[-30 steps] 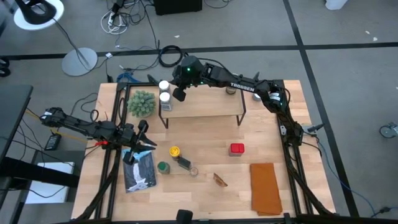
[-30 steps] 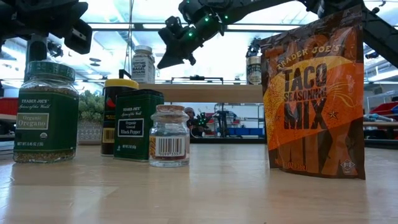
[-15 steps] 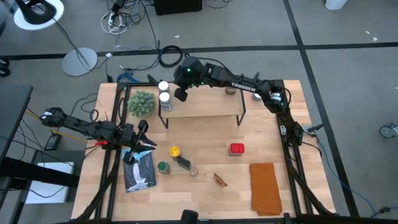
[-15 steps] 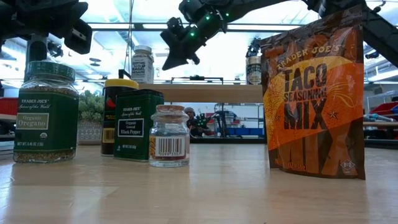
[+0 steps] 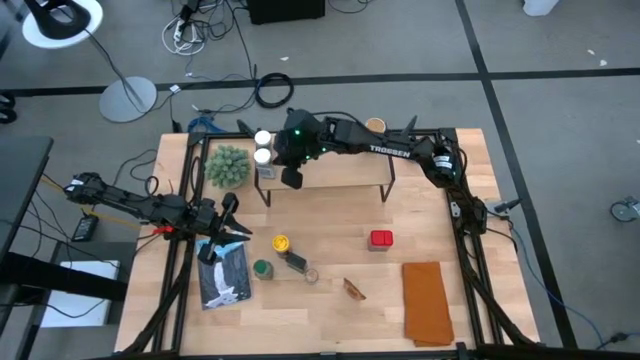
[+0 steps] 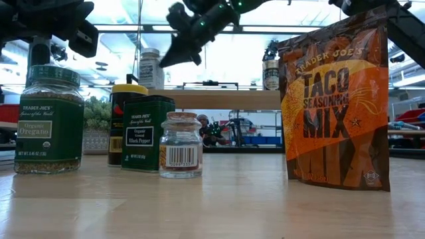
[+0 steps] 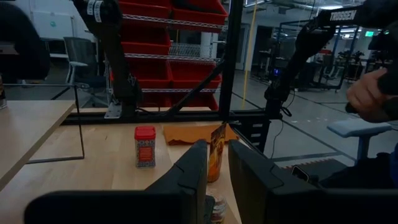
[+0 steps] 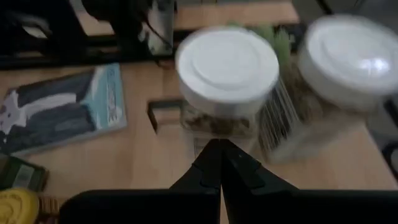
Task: Shelf spices
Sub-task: Put the white seasoning bottle on the shelf aligned with the other white seasoning bottle, then adjust the shelf on the table
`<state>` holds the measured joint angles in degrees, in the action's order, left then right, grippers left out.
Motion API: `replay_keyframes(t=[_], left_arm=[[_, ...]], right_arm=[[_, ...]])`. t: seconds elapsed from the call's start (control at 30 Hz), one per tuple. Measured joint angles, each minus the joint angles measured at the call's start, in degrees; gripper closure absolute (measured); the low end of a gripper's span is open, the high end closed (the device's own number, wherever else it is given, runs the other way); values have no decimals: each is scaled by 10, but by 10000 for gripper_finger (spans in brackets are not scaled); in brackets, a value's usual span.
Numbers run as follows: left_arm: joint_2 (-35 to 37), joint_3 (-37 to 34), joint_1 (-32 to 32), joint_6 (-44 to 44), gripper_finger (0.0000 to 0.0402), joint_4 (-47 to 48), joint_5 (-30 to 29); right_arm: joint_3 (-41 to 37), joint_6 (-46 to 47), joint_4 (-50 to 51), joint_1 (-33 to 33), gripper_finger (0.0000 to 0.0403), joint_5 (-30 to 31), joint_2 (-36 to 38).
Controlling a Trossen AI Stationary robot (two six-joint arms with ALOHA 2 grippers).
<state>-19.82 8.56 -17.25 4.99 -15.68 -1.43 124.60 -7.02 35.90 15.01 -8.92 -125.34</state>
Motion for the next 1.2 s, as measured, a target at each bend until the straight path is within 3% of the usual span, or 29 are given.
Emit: replay_keyframes(t=[0.2, 0.6, 0.83, 1.07, 1.2], left_arm=[[0, 0, 0, 0, 332, -3, 0], [0, 0, 0, 8, 332, 3, 0], [0, 0, 0, 13, 332, 11, -3], [0, 0, 0, 15, 332, 19, -34], [0, 0, 0, 15, 332, 20, -34]], right_arm=[[0, -6, -23, -9, 403, 26, 0], [0, 10, 81, -3, 403, 91, 5], [0, 13, 165, -21, 403, 138, 60], [-3, 7, 209, -83, 403, 215, 135], [-68, 51, 233, -134, 403, 291, 201]])
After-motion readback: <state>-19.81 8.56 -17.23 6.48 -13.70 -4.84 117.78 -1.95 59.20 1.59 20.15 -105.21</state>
